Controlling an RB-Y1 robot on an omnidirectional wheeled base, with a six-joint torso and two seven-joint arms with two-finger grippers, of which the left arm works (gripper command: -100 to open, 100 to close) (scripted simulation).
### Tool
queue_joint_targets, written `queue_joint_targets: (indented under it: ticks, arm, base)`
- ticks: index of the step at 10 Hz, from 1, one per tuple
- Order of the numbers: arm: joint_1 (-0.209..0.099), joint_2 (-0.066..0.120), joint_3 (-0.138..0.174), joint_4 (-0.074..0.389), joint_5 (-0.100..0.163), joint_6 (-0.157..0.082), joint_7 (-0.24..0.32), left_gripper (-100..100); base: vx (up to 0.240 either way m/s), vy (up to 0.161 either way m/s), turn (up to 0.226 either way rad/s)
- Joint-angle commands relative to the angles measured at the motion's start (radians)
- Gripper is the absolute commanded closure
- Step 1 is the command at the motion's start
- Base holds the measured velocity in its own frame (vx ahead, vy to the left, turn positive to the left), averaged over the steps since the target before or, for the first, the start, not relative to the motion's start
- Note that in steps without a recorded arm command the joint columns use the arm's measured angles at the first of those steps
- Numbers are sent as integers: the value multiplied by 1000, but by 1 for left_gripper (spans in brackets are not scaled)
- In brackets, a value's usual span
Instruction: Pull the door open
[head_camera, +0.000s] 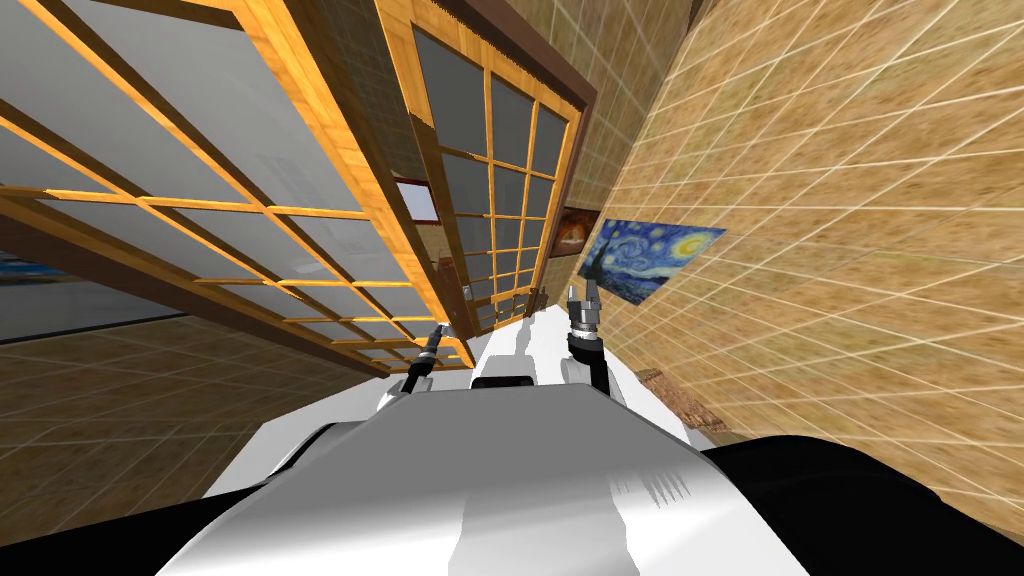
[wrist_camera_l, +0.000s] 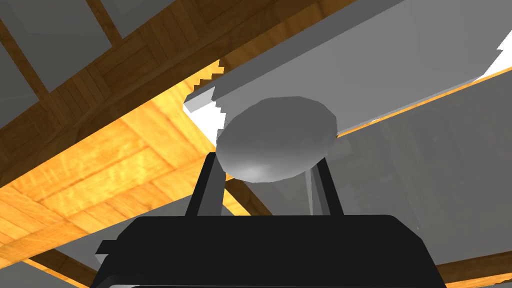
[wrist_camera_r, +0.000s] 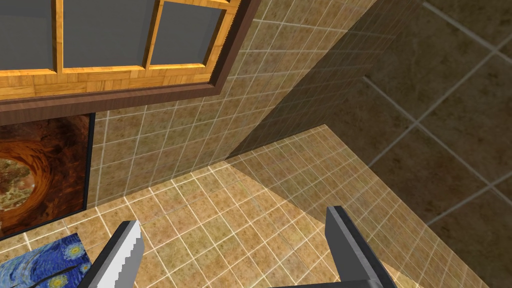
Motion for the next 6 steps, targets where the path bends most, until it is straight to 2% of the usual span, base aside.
queue_joint_targets:
  ticks: [1,3,6]
  arm:
    - [23,-17,-13,-37,-5,20,10,100]
    - [22,-17,-23,-40,13,24,77,100]
    - [22,-18,-28,-42,22,26,134,100]
  base:
    - [-3,8,4]
    - [-32,16,-44]
    - [-39,19,-30]
